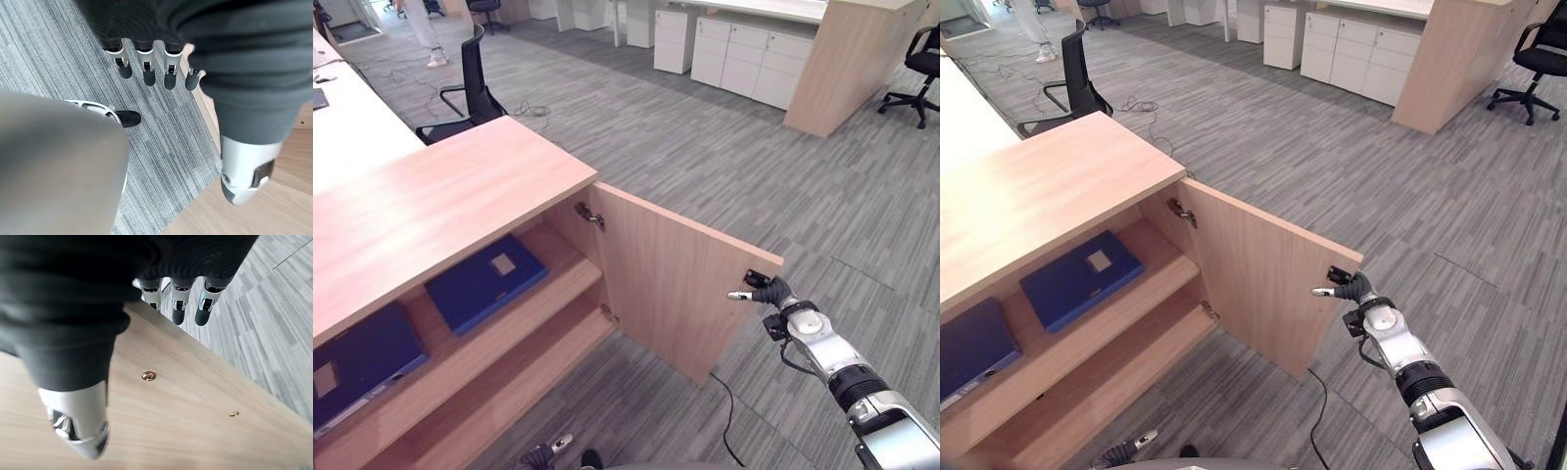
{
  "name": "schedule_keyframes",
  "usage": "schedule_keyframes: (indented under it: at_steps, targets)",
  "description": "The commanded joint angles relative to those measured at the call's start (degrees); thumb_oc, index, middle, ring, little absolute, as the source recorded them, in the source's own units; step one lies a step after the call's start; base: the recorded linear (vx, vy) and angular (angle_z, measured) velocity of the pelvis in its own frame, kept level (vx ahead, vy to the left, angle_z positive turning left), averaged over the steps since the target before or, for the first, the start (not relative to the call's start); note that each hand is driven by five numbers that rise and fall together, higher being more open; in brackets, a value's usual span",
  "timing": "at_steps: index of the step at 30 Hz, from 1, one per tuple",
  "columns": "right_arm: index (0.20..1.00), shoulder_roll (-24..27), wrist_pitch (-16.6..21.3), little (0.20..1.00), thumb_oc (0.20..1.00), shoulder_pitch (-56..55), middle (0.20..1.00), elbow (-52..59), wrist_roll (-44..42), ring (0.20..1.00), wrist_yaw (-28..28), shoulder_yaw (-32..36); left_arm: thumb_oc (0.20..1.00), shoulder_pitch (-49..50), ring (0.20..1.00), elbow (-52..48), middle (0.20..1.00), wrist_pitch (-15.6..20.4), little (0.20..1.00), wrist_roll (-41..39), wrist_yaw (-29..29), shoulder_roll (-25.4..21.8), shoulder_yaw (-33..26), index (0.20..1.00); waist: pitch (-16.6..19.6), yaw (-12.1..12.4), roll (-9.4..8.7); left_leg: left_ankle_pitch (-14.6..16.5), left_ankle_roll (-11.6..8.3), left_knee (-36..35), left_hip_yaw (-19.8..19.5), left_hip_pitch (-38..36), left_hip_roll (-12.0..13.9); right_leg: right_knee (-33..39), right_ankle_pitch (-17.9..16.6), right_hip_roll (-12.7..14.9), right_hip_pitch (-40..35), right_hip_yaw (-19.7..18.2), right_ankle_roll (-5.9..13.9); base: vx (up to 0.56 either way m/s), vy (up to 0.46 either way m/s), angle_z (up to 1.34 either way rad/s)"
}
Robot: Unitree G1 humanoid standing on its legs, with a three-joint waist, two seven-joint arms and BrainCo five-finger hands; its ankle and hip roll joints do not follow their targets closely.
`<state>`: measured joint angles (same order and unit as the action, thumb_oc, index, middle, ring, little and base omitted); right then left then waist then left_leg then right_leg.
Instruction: Put the empty folder in the office cabinet
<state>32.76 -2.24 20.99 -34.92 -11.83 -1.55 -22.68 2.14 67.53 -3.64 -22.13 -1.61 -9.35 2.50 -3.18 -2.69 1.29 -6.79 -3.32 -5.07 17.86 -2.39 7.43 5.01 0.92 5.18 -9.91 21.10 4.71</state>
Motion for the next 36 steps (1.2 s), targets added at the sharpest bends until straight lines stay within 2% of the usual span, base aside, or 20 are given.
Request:
schedule_keyframes:
  at_steps: [1, 2, 3, 4, 7, 8, 13, 14, 22, 26, 32, 34, 36]
  targets:
    - [1.000, -7.5, 5.0, 1.000, 1.000, 6.1, 1.000, 9.5, -5.1, 1.000, 5.1, -4.5, 1.000, -3.3, 1.000, 3.5, 1.000, 0.7, 1.000, -0.7, 0.2, -0.9, 1.7, 1.000, 1.0, 3.4, -3.55, 4.8, -0.39, 1.5, -0.6, -0.9, -0.4, -3.4, 2.9, 2.3, 3.9, -0.2, 1.73, 0.00, 0.000, 0.00]
    - [1.000, -8.3, 4.8, 1.000, 1.000, 5.5, 1.000, 10.7, -6.2, 1.000, 5.8, -5.3, 1.000, -3.5, 1.000, 3.6, 1.000, 0.6, 1.000, -0.9, 0.1, -0.8, 1.5, 1.000, 1.0, 3.4, -3.52, 4.8, -0.39, 1.6, -0.6, -0.9, -0.4, -3.4, 2.9, 2.3, 3.9, -0.2, 1.72, 0.00, 0.000, 0.00]
    - [1.000, -11.1, 4.8, 1.000, 1.000, 3.1, 1.000, 13.6, -12.2, 1.000, 7.6, -6.4, 1.000, -4.0, 1.000, 4.3, 1.000, 0.4, 1.000, -1.5, -0.3, -0.7, 0.7, 1.000, 1.0, 3.3, -3.48, 4.8, -0.45, 1.5, -0.6, -1.0, -0.3, -3.2, 2.9, 2.3, 3.9, -0.1, 1.67, 0.00, 0.000, 0.00]
    - [1.000, -11.1, 4.8, 1.000, 1.000, 3.1, 1.000, 13.6, -12.2, 1.000, 7.6, -6.4, 1.000, -4.0, 1.000, 4.3, 1.000, 0.4, 1.000, -1.5, -0.3, -0.7, 0.7, 1.000, 1.0, 3.3, -3.48, 4.8, -0.45, 1.5, -0.6, -1.0, -0.3, -3.2, 2.9, 2.3, 3.9, -0.1, 1.67, 0.00, 0.000, 0.00]
    - [1.000, -14.8, 4.5, 1.000, 1.000, 0.2, 1.000, 17.1, -19.2, 1.000, 10.2, -8.7, 1.000, -4.5, 1.000, 4.9, 1.000, -0.2, 1.000, -1.8, -0.5, -0.6, -0.3, 1.000, 0.9, 3.3, -3.48, 4.6, -0.60, 1.7, -0.6, -0.8, -0.1, -3.2, 2.8, 2.2, 4.1, -0.1, 1.54, 0.00, -0.016, -0.06]
    - [1.000, -16.8, 3.9, 1.000, 1.000, -1.6, 1.000, 19.7, -23.9, 1.000, 12.0, -11.0, 1.000, -4.7, 1.000, 5.5, 1.000, -0.5, 1.000, -1.8, -0.5, -0.6, -0.7, 1.000, 0.9, 3.3, -3.51, 4.4, -0.74, 1.7, -0.5, -0.8, 0.0, -2.9, 2.7, 2.0, 4.2, -0.1, 1.48, -0.01, -0.025, -0.10]
    - [1.000, -18.3, 3.0, 1.000, 1.000, -2.8, 1.000, 23.1, -28.7, 1.000, 15.0, -15.0, 1.000, -4.7, 1.000, 6.8, 1.000, -0.9, 1.000, -1.1, -1.2, -1.0, -1.8, 1.000, 1.0, 3.4, -3.69, 4.2, -1.03, 1.8, -0.4, -0.6, 0.3, -2.5, 2.7, 1.7, 4.1, 0.1, 1.35, -0.01, -0.026, -0.09]
    - [1.000, -19.5, 2.5, 1.000, 1.000, -3.7, 1.000, 23.3, -32.4, 1.000, 15.9, -16.2, 1.000, -4.9, 1.000, 7.7, 1.000, -1.0, 1.000, -0.4, -1.8, -1.2, -2.0, 1.000, 1.1, 3.5, -3.79, 4.0, -1.18, 1.9, -0.4, -0.4, 0.6, -2.4, 2.7, 1.6, 4.1, 0.2, 1.21, 0.00, 0.000, 0.00]
    - [1.000, -19.3, 1.8, 1.000, 1.000, -4.7, 1.000, 23.1, -32.9, 1.000, 17.7, -18.7, 1.000, -4.2, 1.000, 8.7, 1.000, -1.3, 1.000, 0.1, -0.6, -1.3, -2.4, 1.000, 1.2, 4.2, -4.13, 3.6, -1.90, 3.4, -1.0, 0.8, 1.7, -1.7, 3.1, 0.6, 3.8, 0.6, 0.50, -0.03, -0.064, 0.08]
    - [1.000, -19.9, 1.0, 1.000, 1.000, -5.5, 1.000, 22.7, -33.1, 1.000, 18.9, -20.3, 1.000, -4.0, 1.000, 8.2, 1.000, -1.0, 1.000, -0.6, 0.4, -1.2, -1.9, 1.000, 0.5, 5.0, -4.30, 3.5, -3.23, 5.3, -2.2, 2.0, 3.3, -1.1, 4.1, -0.7, 3.0, 0.6, 0.02, -0.02, -0.127, 0.09]
    - [1.000, -20.3, 0.5, 1.000, 1.000, -5.1, 1.000, 22.4, -32.9, 1.000, 20.2, -22.7, 1.000, -3.2, 1.000, 8.0, 1.000, -1.1, 1.000, -1.0, 1.5, -1.5, -1.7, 1.000, -1.8, 7.1, -4.30, 1.0, -4.87, 7.5, -4.0, 5.2, 6.0, 0.0, 4.7, -2.9, 2.9, 1.8, -1.32, -0.08, -0.142, 0.20]
    - [1.000, -20.4, 0.5, 1.000, 1.000, -4.8, 1.000, 22.3, -32.7, 1.000, 20.7, -23.6, 1.000, -2.5, 1.000, 8.1, 1.000, -0.9, 1.000, -2.9, 1.1, -1.7, -2.9, 1.000, -3.6, 8.6, -4.36, -0.9, -5.85, 10.2, -4.9, 8.0, 8.0, 0.0, 5.2, -3.9, 3.1, 2.9, -1.93, -0.13, -0.168, 0.23]
    - [1.000, -20.3, 0.7, 1.000, 1.000, -4.5, 1.000, 22.2, -32.6, 1.000, 20.7, -23.6, 1.000, -2.5, 1.000, 8.0, 1.000, -0.7, 1.000, -3.6, 0.9, -1.8, -3.2, 1.000, -4.2, 8.7, -4.50, -0.9, -5.91, 12.3, -4.6, 9.4, 8.6, 0.0, 5.1, -4.0, 3.2, 3.6, -2.15, -0.14, -0.102, 0.35]
